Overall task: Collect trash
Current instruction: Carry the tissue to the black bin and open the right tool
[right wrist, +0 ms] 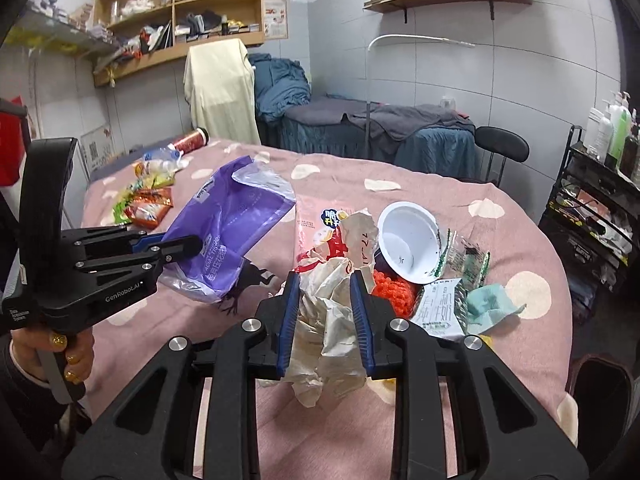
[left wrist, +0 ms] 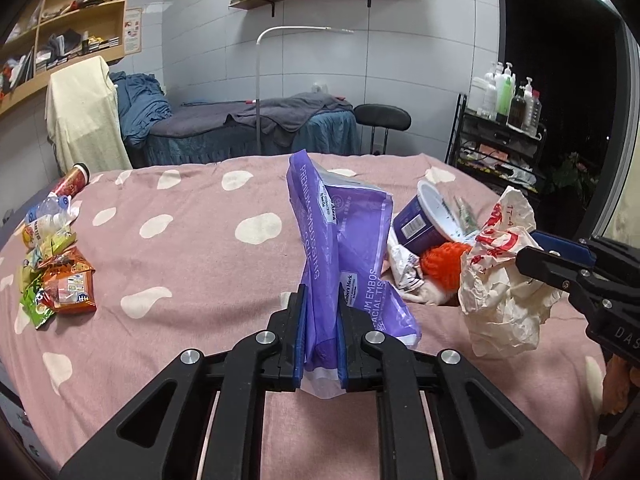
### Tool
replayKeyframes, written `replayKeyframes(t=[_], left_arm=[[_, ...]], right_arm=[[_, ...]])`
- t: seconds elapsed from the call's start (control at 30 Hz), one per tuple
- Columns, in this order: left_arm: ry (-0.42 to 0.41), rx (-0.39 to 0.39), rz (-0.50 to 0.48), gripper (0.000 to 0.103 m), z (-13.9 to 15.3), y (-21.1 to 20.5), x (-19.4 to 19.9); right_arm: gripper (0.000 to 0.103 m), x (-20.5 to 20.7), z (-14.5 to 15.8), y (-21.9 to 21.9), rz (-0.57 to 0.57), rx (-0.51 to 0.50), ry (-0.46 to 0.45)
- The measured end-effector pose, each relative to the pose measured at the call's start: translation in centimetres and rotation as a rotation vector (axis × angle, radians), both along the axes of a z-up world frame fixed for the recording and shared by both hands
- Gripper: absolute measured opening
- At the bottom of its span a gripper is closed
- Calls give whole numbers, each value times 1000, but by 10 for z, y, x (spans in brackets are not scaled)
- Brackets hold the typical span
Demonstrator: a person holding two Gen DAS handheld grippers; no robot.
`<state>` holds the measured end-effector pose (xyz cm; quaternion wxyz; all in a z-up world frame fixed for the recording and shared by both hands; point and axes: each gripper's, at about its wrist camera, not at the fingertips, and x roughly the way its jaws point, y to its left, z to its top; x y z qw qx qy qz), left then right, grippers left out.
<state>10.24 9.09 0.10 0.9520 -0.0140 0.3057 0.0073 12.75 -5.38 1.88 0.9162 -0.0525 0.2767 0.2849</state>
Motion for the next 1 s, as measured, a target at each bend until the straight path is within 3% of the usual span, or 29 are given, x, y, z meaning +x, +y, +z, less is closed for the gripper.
replayKeyframes(t=[0.5,1.0], left_arm=[[-76,-46,-127,12,21,-49,-20],[-91,-41,-381,12,24,-138,-19]], right_arm=[[27,-42,10,-70,-135,110,-23],[27,-33,-8,-205,-543,131,-2]])
